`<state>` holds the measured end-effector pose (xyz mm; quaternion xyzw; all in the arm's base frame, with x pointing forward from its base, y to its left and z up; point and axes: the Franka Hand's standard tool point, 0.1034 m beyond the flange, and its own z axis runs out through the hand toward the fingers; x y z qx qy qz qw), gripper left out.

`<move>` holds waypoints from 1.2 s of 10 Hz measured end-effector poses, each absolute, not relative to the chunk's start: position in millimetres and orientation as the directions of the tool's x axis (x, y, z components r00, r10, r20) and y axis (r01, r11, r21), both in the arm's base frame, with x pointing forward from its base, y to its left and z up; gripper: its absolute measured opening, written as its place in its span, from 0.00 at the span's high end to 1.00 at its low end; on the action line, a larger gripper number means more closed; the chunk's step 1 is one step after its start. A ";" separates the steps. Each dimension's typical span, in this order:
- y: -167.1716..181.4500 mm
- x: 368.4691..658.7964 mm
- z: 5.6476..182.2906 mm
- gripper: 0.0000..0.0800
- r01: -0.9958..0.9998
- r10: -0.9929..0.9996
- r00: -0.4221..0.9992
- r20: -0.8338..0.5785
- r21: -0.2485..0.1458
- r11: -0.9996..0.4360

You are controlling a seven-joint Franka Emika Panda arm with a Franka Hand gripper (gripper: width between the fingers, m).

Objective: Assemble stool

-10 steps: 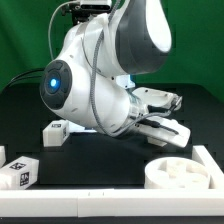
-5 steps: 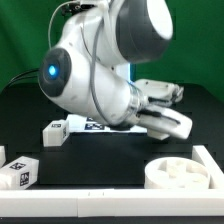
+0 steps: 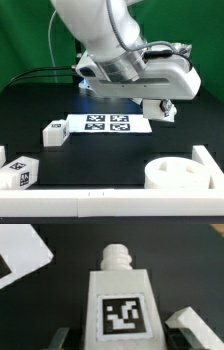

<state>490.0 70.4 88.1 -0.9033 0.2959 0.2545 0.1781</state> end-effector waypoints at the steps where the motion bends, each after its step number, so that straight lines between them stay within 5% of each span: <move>1: 69.1 498.4 91.5 0.58 -0.610 -0.465 0.735 -0.494 -0.182 -0.771; 4: 60.9 554.7 139.4 0.58 -0.458 -0.410 0.884 -0.223 -0.246 -0.854; 8: 67.7 561.1 125.3 0.58 -0.404 -0.436 0.894 0.102 -0.240 -0.883; 10: 94.0 579.2 140.2 0.58 -0.271 -0.316 0.917 0.243 -0.202 -0.941; 12: 112.2 585.8 151.3 0.58 -0.193 -0.267 0.868 0.419 -0.212 -0.958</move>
Offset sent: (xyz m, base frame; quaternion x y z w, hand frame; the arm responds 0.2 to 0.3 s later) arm 0.0750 -0.0044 0.0581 -0.0759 0.3066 -0.2857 0.9048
